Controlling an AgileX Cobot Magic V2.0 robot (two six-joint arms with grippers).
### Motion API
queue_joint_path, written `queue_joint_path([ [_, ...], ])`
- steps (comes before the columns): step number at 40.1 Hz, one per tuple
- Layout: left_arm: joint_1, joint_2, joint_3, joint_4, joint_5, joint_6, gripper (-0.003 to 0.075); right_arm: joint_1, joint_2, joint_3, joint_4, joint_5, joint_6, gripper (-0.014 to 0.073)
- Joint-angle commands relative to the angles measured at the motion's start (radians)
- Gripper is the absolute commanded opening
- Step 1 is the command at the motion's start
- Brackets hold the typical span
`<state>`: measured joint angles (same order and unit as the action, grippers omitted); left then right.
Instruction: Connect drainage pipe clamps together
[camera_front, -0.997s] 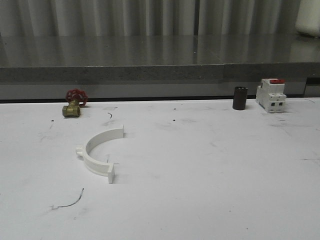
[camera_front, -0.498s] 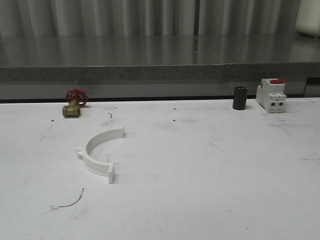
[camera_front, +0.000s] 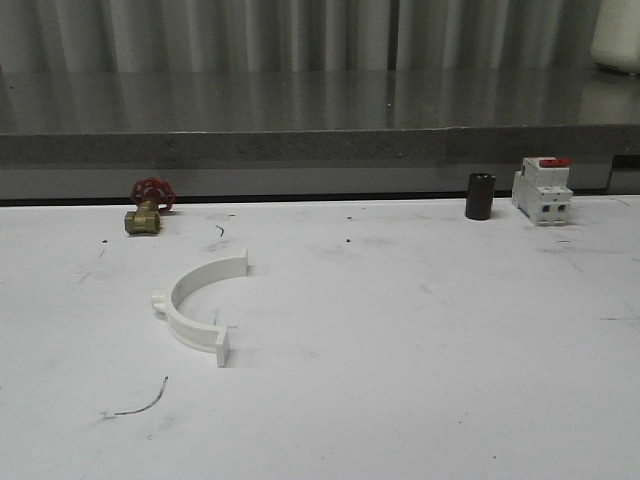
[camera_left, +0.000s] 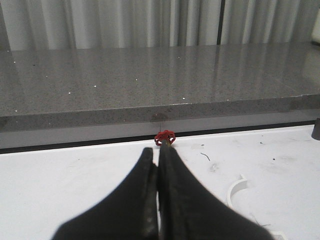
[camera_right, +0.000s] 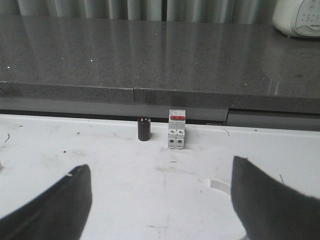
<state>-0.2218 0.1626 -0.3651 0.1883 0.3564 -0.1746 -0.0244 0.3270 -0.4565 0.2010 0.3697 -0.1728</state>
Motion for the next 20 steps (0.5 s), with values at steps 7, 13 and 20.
queue_joint_path([
  [7, 0.001, 0.01, -0.027, 0.0, -0.084, 0.001, -0.002, -0.005, 0.085, -0.073, 0.011, -0.053, -0.006, 0.0591],
  [13, 0.001, 0.01, -0.027, 0.0, -0.084, 0.001, -0.002, -0.005, 0.299, -0.196, 0.011, 0.025, -0.006, 0.0591],
  [20, 0.001, 0.01, -0.027, 0.0, -0.084, 0.001, -0.002, -0.008, 0.594, -0.362, 0.01, 0.128, -0.006, 0.0591],
])
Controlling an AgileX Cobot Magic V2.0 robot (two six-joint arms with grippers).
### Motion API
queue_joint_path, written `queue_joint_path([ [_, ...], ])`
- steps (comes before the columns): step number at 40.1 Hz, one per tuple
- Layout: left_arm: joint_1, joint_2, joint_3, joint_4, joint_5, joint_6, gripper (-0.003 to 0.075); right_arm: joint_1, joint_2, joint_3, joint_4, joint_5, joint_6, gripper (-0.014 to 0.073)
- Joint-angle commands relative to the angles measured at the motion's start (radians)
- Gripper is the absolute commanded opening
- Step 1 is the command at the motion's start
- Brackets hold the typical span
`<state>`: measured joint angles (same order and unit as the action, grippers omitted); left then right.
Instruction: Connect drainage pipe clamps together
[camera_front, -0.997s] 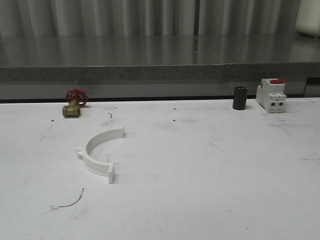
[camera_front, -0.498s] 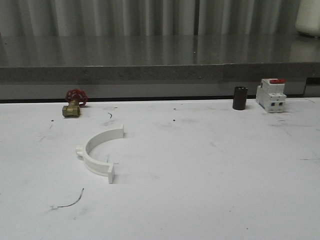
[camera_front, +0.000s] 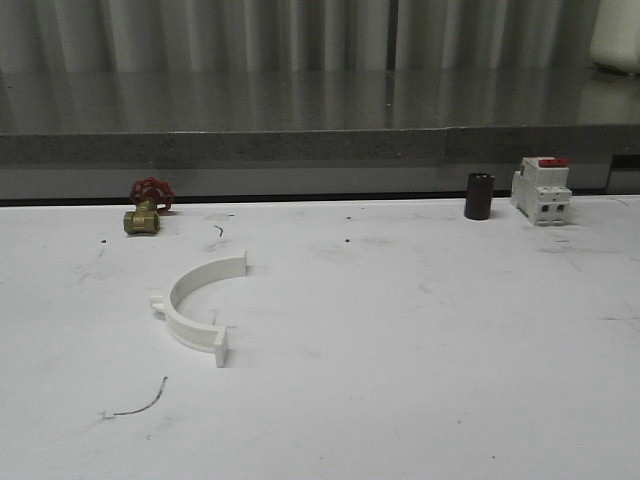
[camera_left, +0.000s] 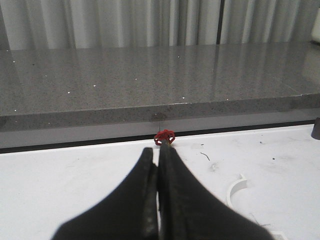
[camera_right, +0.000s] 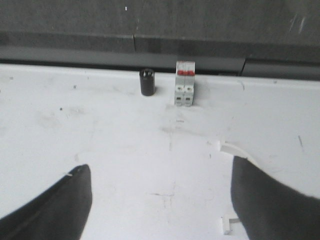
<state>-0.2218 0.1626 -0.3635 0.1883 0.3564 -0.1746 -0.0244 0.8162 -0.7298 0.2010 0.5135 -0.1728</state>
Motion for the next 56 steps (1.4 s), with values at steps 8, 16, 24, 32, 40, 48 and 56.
queue_joint_path([
  [8, 0.001, 0.01, -0.029, 0.0, -0.084, 0.001, -0.002, -0.077, 0.395, -0.256, -0.009, 0.046, -0.006, 0.0591],
  [16, 0.001, 0.01, -0.029, 0.0, -0.084, 0.001, -0.002, -0.201, 0.616, -0.4, -0.024, 0.161, -0.006, 0.0591],
  [24, 0.001, 0.01, -0.029, 0.0, -0.084, 0.001, -0.002, -0.272, 0.816, -0.545, -0.086, 0.319, -0.045, 0.0591],
  [32, 0.001, 0.01, -0.029, 0.0, -0.084, 0.001, -0.002, -0.3, 0.961, -0.64, -0.086, 0.413, -0.121, 0.0591],
  [40, 0.001, 0.01, -0.029, 0.0, -0.084, 0.001, -0.002, -0.33, 1.056, -0.68, -0.092, 0.44, -0.153, 0.0591],
  [48, 0.001, 0.01, -0.029, 0.0, -0.084, 0.001, -0.002, -0.339, 1.105, -0.684, -0.092, 0.423, -0.153, 0.0591],
  [56, 0.001, 0.01, -0.029, 0.0, -0.084, 0.001, -0.002, -0.339, 1.121, -0.684, -0.092, 0.4, -0.153, 0.0591],
])
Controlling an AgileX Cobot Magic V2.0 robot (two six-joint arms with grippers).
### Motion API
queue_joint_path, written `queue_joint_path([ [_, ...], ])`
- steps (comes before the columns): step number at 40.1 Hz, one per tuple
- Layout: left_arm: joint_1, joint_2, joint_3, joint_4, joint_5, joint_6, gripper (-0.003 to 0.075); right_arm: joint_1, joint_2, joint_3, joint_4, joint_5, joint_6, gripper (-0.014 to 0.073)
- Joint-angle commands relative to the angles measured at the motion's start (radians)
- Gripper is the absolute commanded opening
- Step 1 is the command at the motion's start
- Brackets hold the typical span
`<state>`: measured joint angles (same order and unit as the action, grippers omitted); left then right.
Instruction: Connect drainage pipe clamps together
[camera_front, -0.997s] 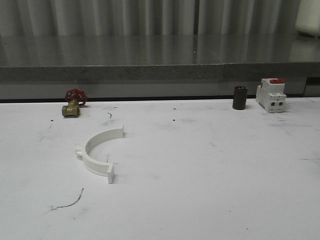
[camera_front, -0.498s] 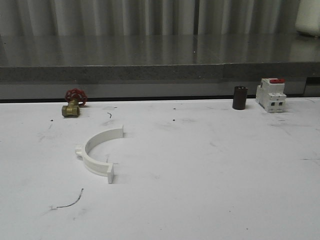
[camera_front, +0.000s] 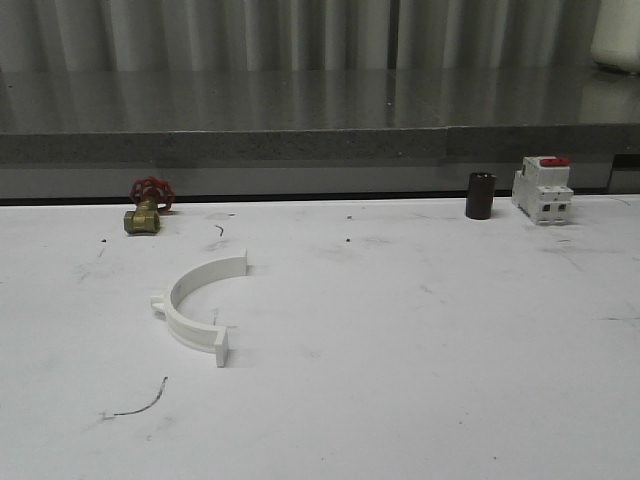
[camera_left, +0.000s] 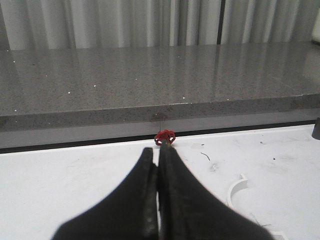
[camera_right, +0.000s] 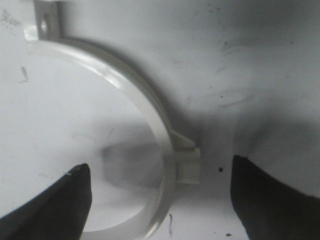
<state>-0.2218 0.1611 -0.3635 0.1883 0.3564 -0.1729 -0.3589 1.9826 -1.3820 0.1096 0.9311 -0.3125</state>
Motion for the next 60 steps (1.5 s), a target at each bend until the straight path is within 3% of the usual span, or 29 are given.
queue_joint_path([
  [1, 0.001, 0.011, -0.029, 0.0, -0.084, -0.001, -0.002, -0.005, -0.046, -0.031, 0.0, -0.022, -0.013, 0.0591],
  [5, 0.001, 0.011, -0.029, 0.0, -0.084, -0.001, -0.002, -0.005, -0.044, -0.031, 0.002, -0.036, -0.013, 0.0573],
  [31, 0.001, 0.011, -0.029, 0.0, -0.084, -0.001, -0.002, -0.005, -0.02, -0.032, 0.014, -0.025, -0.013, 0.0165],
  [42, 0.001, 0.011, -0.029, 0.0, -0.084, -0.001, -0.002, -0.004, -0.048, -0.067, 0.027, 0.033, -0.005, 0.0151],
  [51, 0.001, 0.011, -0.029, 0.0, -0.084, -0.001, -0.002, 0.017, -0.149, -0.067, 0.047, 0.028, 0.106, 0.0149],
  [60, 0.001, 0.011, -0.029, 0.0, -0.084, -0.001, -0.002, 0.149, -0.257, -0.067, 0.025, 0.051, 0.26, 0.0149],
])
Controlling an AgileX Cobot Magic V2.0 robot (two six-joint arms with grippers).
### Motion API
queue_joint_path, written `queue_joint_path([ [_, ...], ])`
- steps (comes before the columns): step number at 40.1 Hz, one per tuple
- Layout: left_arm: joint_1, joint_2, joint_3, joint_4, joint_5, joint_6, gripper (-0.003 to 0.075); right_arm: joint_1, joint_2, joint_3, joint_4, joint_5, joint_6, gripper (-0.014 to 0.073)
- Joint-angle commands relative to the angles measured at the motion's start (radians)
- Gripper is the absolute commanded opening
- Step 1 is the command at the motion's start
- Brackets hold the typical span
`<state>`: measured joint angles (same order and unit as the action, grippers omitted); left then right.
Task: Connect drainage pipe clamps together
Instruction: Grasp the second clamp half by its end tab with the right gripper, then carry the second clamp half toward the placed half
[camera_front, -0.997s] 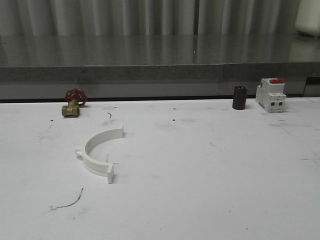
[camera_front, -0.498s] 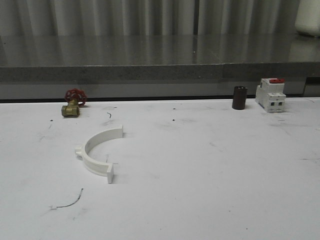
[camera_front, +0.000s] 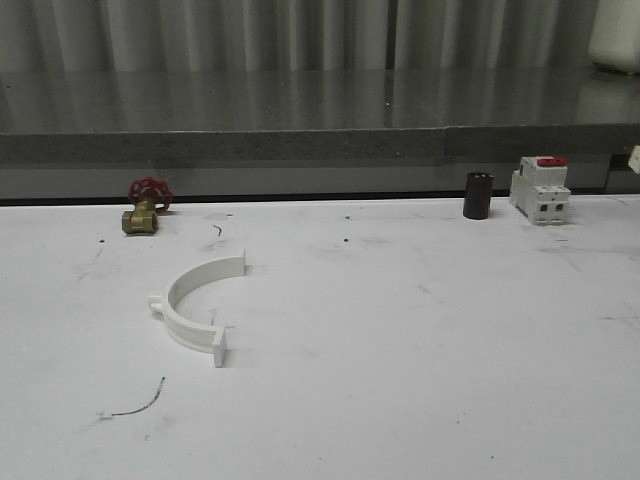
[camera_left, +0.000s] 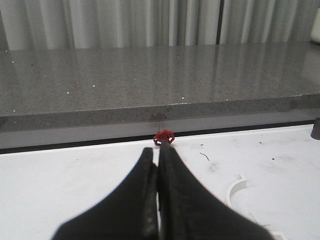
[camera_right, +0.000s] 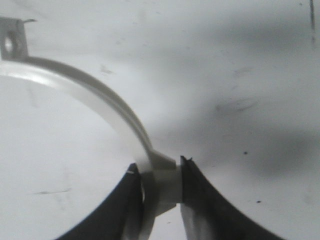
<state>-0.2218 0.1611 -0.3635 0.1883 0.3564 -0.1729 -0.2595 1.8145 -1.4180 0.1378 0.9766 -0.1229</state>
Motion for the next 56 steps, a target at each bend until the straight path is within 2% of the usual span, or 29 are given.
queue_joint_path([
  [1, 0.001, 0.011, -0.029, 0.0, -0.084, -0.001, -0.002, 0.069, -0.101, -0.031, -0.015, 0.007, 0.093, 0.0149],
  [13, 0.001, 0.011, -0.029, 0.0, -0.084, -0.001, -0.002, 0.369, -0.118, -0.031, -0.101, 0.005, 0.348, 0.0149],
  [21, 0.001, 0.011, -0.029, 0.0, -0.084, -0.001, -0.002, 0.567, -0.07, -0.031, -0.102, -0.053, 0.441, 0.0149],
  [28, 0.001, 0.011, -0.029, 0.0, -0.084, -0.001, -0.002, 0.698, 0.002, -0.031, -0.102, -0.121, 0.509, 0.0149],
  [43, 0.001, 0.011, -0.029, 0.0, -0.084, -0.001, -0.002, 0.82, 0.174, -0.169, -0.102, -0.121, 0.577, 0.0149],
  [56, 0.001, 0.011, -0.029, 0.0, -0.084, -0.001, -0.002, 0.836, 0.248, -0.238, -0.096, -0.104, 0.656, 0.0149],
])
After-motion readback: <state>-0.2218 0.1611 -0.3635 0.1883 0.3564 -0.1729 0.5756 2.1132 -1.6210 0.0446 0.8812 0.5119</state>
